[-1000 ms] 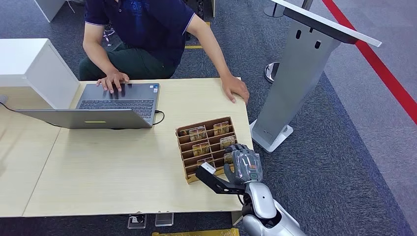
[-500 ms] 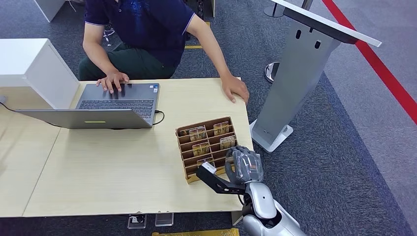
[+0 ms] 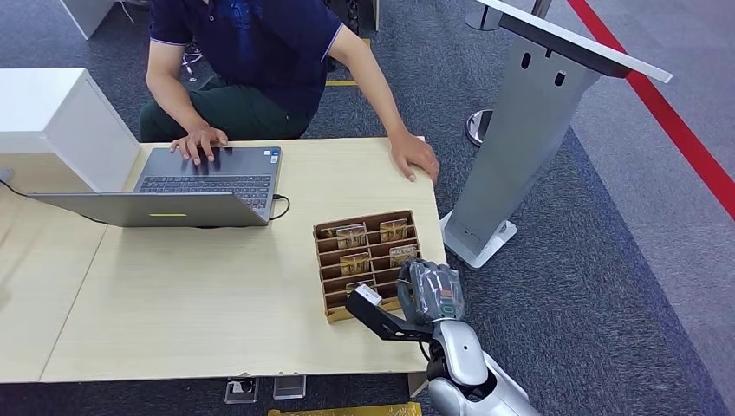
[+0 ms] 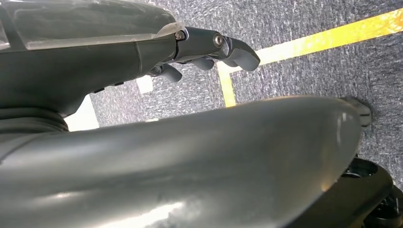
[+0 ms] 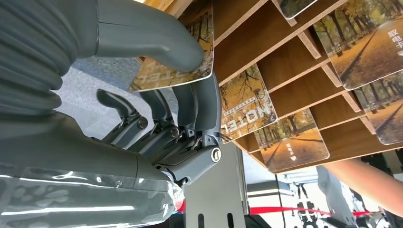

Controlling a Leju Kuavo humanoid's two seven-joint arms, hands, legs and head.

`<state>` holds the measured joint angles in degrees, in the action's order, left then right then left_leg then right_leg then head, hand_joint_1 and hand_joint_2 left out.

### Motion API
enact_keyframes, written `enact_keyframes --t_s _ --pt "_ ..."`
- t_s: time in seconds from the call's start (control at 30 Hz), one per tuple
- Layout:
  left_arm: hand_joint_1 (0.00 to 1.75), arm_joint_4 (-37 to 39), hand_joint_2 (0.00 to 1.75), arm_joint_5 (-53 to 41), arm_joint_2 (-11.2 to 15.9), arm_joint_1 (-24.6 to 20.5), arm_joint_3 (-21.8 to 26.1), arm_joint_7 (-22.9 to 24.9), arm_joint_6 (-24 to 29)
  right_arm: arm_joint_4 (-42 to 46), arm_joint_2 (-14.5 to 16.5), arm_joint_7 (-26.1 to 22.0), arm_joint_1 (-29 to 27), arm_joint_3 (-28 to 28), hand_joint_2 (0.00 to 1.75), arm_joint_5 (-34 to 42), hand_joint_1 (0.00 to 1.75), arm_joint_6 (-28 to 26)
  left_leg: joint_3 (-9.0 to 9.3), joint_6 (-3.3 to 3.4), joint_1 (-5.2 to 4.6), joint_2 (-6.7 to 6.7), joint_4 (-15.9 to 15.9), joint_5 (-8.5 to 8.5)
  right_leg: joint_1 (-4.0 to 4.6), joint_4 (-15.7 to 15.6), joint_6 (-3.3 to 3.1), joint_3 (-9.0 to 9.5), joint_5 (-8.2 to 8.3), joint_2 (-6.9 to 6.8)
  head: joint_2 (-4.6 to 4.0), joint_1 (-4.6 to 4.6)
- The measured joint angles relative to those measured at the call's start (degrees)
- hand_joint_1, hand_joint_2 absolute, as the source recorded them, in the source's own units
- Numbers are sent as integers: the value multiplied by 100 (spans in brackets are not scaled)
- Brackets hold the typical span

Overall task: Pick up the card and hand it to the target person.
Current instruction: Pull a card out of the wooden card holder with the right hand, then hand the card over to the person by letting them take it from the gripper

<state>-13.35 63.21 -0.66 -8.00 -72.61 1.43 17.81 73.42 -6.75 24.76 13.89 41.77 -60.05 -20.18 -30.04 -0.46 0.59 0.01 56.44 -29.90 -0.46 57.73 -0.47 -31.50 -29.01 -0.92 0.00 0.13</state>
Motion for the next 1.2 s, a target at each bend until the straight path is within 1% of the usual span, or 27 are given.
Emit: enact_keyframes --t_s 0.4,0.57,0.7,0.97,1.2 --pt "0 0 0 -6 0 0 0 -71 -11 12 3 -154 9 9 175 -79 175 -11 -2 0 0 0 0 0 0 0 0 0 0 0 0 1" --pt "0 0 0 -9 0 -4 0 -68 -15 124 9 -234 134 40 175 -199 175 -11 -3 0 0 0 0 0 0 0 0 0 0 0 0 -1" --pt "0 0 0 -29 -1 -8 0 -51 -34 268 12 -265 333 75 175 -240 175 -3 -2 1 0 0 0 1 0 1 0 0 1 0 0 -1" --pt "0 0 0 -66 -15 -46 0 -2 -40 426 87 -295 936 173 175 -184 175 -51 -2 1 0 0 1 2 0 2 0 0 2 0 0 -1" --pt "0 0 0 -136 -40 -94 0 65 -45 213 214 -288 1468 280 175 4 175 -350 -4 2 0 0 1 3 0 4 0 -1 1 0 0 -2"
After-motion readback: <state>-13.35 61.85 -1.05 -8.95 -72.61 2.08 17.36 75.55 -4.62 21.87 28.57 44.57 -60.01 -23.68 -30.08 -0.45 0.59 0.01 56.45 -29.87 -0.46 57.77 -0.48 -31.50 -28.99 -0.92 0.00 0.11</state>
